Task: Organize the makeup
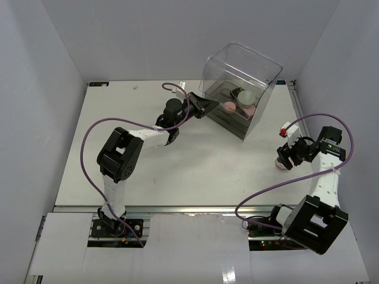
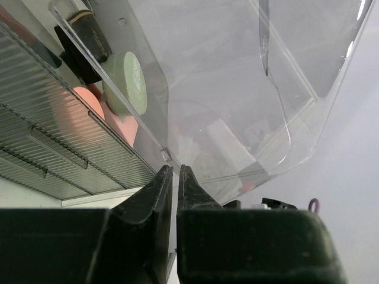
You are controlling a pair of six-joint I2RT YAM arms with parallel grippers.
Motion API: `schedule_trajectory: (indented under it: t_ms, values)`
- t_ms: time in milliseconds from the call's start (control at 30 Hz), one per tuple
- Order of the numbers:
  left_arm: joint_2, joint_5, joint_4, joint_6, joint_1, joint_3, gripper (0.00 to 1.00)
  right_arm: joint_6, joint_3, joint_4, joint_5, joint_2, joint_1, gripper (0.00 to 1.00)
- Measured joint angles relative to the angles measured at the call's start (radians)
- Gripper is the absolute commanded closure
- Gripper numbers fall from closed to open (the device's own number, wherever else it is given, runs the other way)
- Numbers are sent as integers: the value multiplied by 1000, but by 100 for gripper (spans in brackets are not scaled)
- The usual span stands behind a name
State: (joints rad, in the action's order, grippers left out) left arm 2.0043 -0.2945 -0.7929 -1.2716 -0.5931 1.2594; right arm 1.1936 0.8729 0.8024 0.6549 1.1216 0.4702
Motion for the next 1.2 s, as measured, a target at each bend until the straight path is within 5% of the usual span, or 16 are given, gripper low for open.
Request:
schedule_trajectory:
  t_ms: [500,667,1200]
  values:
    - [-95,-22,3,8,3,16,93,-220,-78,-171,-202,63,0,24]
    - [-102,-28,2,9,4,17,93,-218,-98,-190,-266,131,0,10]
    - [-102,-33,7,14,13,17,93,-177,-102,-274,-348,326,-94,10]
